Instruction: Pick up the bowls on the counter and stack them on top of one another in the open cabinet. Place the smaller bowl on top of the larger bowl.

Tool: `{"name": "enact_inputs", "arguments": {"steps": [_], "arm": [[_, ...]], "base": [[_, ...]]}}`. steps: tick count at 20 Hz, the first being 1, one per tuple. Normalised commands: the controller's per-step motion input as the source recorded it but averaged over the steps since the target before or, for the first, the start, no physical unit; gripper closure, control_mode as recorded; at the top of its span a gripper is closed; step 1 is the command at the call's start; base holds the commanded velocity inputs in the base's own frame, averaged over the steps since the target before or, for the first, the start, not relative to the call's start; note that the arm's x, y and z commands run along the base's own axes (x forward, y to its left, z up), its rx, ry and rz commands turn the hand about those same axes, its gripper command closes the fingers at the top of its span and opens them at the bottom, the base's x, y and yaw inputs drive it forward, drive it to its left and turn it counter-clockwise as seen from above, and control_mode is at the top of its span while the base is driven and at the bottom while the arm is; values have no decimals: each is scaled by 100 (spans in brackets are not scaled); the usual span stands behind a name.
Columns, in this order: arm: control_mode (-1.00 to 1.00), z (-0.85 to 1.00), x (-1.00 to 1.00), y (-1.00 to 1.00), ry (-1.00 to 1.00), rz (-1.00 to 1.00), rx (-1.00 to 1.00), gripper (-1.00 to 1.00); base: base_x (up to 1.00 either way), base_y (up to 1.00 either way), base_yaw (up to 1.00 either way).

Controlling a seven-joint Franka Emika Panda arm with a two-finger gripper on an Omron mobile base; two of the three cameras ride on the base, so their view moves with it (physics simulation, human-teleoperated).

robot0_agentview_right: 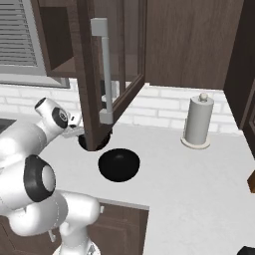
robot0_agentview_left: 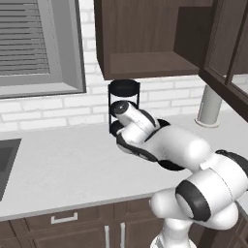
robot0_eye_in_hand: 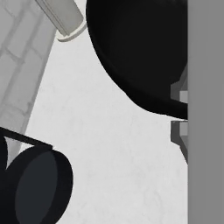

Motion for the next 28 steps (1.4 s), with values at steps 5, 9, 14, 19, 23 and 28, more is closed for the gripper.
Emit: {"name": "enact_inputs", "arguments": {"steps": [5, 9, 14, 19, 23, 28], "arm": [[-100, -2, -4, -100, 0, -5, 0, 100], [-100, -31, -11, -80, 1, 0, 0, 100], [-100, -37, 0, -20, 2, 0, 0, 100], [-100, -34, 0, 0, 2, 0, 0, 100], [-100, -18, 6, 1, 1, 0, 0, -100], [-100, 16, 6, 0, 6, -1, 0, -100]], "base": [[0, 0, 0], [0, 0, 0], [0, 0, 0], [0, 0, 0], [0, 0, 0], [0, 0, 0]]}}
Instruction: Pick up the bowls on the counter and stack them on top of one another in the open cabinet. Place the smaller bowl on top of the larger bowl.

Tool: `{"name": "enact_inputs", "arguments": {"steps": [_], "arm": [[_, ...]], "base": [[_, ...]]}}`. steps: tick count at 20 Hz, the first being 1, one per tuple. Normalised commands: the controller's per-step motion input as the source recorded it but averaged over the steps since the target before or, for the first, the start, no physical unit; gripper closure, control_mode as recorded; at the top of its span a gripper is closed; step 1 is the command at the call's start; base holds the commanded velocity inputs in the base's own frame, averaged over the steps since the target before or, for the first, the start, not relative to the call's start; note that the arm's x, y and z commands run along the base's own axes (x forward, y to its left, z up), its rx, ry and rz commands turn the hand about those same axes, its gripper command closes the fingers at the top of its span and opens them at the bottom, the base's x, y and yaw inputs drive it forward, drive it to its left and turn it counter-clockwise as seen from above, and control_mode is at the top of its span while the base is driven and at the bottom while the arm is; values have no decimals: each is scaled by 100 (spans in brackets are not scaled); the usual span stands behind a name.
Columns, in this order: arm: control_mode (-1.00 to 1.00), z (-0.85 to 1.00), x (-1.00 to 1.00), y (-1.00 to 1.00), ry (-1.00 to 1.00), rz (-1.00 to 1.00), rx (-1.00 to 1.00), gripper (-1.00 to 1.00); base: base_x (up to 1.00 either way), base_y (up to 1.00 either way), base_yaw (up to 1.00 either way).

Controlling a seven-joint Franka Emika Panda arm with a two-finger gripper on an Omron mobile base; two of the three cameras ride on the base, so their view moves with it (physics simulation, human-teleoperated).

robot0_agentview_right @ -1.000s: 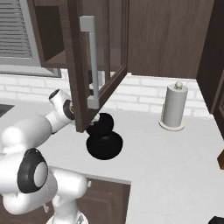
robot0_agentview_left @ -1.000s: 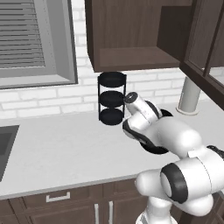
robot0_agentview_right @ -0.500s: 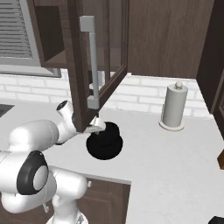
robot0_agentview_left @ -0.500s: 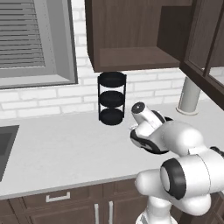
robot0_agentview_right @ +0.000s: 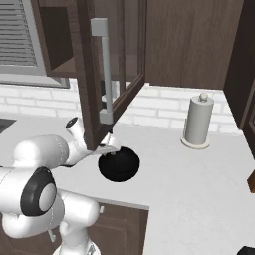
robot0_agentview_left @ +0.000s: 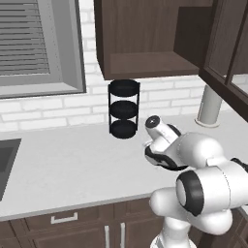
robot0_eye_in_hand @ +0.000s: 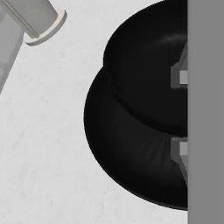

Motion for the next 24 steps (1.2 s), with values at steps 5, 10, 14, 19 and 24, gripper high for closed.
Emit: {"name": "enact_inputs", "arguments": {"steps": [5, 10, 14, 19, 24], "arm": [[-100, 86, -12, 20, 0, -5, 2, -100], [-100, 26, -49, 54, 11, 0, 0, -100], [-100, -31, -18, 5, 17, 0, 0, -100], [-100, -31, 6, -10, 9, 1, 0, -100], [-100, -38, 18, -3, 6, 1, -2, -100]], "base": [[0, 0, 0], [0, 0, 0], [0, 0, 0], [0, 0, 0], [0, 0, 0]]}}
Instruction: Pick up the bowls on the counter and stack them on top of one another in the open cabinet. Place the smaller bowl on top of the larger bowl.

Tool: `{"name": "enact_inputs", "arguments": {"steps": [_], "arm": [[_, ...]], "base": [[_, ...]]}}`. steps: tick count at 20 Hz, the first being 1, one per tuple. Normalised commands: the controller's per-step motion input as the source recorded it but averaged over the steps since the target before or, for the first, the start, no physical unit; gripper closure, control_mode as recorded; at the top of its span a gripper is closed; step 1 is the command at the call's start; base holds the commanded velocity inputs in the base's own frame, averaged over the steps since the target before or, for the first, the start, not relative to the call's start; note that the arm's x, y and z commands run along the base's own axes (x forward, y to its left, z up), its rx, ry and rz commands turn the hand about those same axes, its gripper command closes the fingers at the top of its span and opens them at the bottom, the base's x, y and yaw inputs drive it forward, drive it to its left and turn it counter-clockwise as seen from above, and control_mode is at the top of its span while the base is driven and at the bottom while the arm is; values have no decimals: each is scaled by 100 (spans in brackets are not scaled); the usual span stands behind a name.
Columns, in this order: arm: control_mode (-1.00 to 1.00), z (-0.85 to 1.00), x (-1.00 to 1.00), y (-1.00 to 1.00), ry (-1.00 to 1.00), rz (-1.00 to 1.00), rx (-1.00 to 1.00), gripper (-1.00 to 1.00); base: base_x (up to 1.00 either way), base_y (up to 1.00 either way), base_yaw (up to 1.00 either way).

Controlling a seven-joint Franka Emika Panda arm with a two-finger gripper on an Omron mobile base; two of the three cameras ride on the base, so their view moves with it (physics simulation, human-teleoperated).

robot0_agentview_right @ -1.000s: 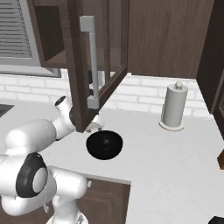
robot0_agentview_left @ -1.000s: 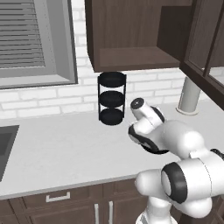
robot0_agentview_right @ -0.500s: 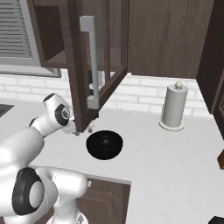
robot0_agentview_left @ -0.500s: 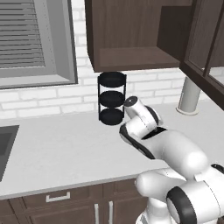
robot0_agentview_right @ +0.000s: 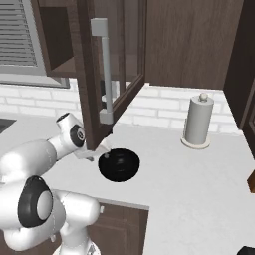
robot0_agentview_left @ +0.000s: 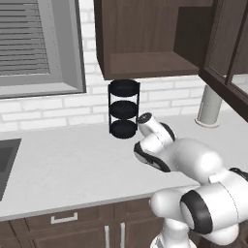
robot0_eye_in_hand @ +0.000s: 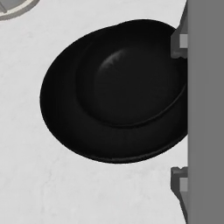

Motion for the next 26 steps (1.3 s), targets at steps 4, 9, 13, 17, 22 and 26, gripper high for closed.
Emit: {"name": "enact_inputs", "arguments": {"steps": [4, 9, 13, 17, 22, 26], "arm": [[-100, -36, 5, 5, 10, 0, -1, -100], [-100, -25, 0, 3, 8, 0, -3, -100], [-100, -38, 9, 0, 6, 1, -6, -100], [-100, -46, 9, -1, 4, 2, -7, -100], [-100, -34, 11, 0, 0, 2, -4, 100], [-100, -3, 0, 0, 0, 0, 0, 100]], "base": [[0, 0, 0], [0, 0, 0], [0, 0, 0], [0, 0, 0], [0, 0, 0], [0, 0, 0]]}}
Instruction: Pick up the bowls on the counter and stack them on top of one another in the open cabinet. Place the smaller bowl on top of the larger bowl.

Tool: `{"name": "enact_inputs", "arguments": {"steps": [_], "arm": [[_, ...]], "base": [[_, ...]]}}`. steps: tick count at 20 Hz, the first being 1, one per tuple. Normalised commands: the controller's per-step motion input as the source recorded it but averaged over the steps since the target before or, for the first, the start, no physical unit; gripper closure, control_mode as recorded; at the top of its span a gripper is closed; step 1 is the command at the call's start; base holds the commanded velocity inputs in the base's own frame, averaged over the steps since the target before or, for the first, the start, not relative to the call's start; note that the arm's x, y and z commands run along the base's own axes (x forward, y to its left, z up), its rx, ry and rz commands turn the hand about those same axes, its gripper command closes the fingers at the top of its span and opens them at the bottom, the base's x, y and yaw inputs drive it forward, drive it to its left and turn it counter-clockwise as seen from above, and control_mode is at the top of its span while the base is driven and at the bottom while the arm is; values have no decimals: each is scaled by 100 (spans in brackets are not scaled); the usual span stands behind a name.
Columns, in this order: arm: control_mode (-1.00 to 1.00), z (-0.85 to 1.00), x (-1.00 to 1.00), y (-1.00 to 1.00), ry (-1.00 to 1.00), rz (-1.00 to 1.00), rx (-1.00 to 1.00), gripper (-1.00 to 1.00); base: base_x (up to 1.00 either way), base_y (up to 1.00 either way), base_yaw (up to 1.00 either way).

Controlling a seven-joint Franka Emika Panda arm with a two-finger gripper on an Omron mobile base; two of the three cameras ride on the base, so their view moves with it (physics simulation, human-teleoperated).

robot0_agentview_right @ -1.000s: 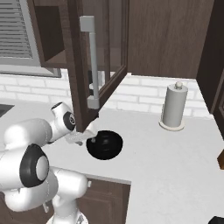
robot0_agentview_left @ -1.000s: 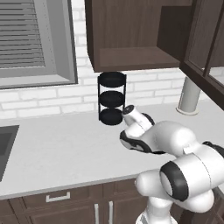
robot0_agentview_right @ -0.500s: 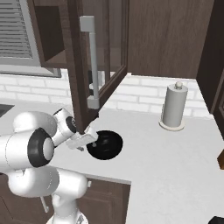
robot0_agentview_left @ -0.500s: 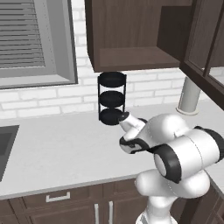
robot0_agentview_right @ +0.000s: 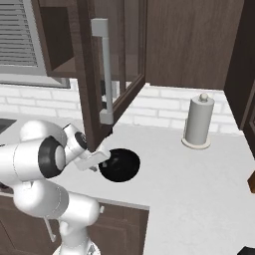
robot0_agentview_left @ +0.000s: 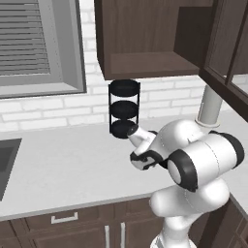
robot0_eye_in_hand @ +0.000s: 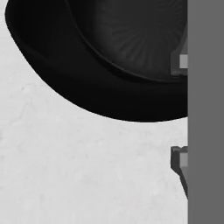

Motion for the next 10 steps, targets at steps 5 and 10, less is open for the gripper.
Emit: {"name": "enact_inputs", "arguments": {"steps": [5, 10], "arm": [[-100, 0, 0, 0, 0, 0, 0, 100], [-100, 19, -3, 0, -3, 0, 0, 100]], "base": [[0, 0, 0], [0, 0, 0]]}}
